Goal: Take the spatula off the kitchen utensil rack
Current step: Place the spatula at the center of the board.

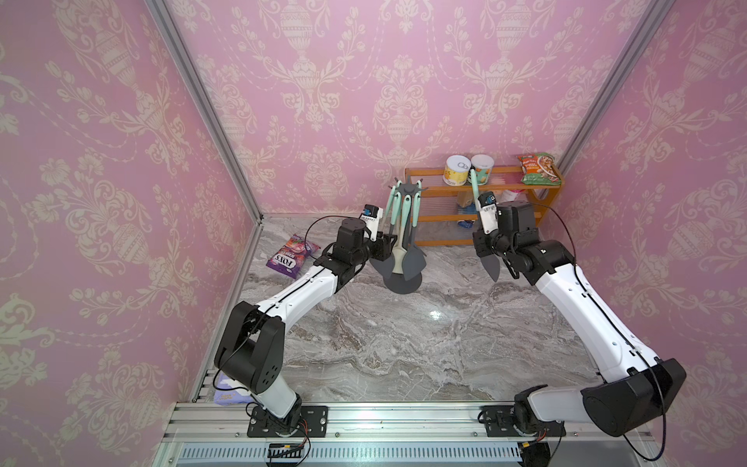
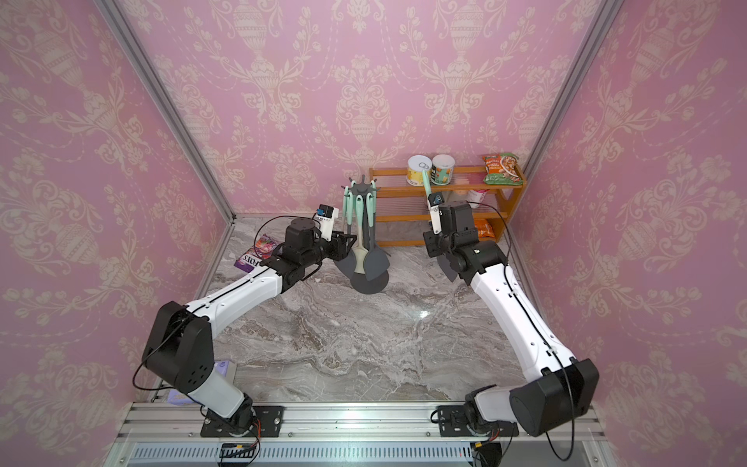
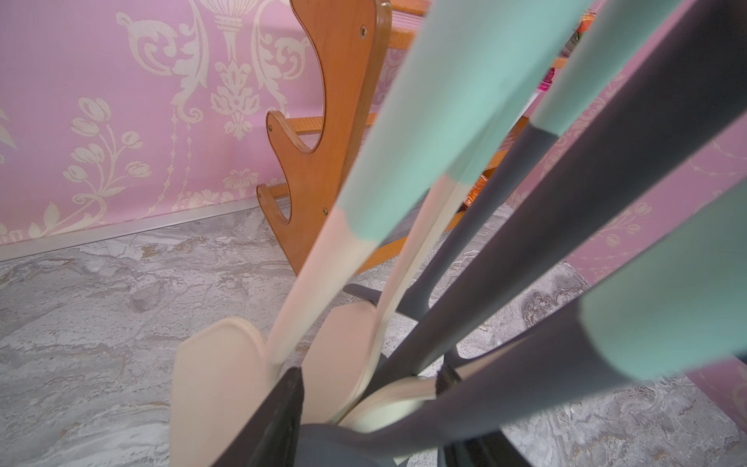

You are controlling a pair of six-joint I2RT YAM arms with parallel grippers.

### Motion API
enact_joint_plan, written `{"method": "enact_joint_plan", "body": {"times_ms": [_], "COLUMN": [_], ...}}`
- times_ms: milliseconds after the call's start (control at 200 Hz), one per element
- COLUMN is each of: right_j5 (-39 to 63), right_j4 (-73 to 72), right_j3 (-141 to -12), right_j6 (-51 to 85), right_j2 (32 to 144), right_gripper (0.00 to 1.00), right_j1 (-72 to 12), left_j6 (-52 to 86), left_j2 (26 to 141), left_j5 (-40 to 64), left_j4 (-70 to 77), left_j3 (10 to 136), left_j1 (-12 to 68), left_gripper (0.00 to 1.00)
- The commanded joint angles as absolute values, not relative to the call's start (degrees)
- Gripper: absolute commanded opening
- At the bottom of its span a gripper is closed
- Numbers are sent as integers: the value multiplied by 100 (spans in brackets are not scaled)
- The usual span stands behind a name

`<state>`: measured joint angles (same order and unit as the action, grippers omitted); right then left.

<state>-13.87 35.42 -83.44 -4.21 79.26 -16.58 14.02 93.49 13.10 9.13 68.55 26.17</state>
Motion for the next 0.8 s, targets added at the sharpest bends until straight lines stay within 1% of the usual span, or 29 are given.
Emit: {"method": "enact_joint_plan", "body": {"times_ms": [0, 250, 465, 655, 795], "right_j5": [-2082, -2473, -2876, -3228, -3180], "right_j4": [4486, 4903, 5563, 5629, 5637], "right_j3": [-8700, -8577, -8910, -8780, -8712], "right_j6": [158, 808, 1288, 1639, 1805], "right_j2": [8206, 8491, 9300, 9728, 9982], "right_gripper": [0, 0, 0, 0, 0], "right_j1": [-1628, -1630, -1643, -1710, -1727], "left_j6": [1393, 1381, 1378, 1332, 1302], "left_j2": [9316, 9259, 9229, 9195, 9176], "left_j5": [1300, 1310, 1332, 1335, 1334], "left_j4": [853, 785, 747, 699, 677], "left_j3": [6978, 6970, 6961, 6963, 6970], "left_j1": [2654, 2654, 2654, 2654, 2654], "left_gripper": [56, 56, 57, 57, 57]}}
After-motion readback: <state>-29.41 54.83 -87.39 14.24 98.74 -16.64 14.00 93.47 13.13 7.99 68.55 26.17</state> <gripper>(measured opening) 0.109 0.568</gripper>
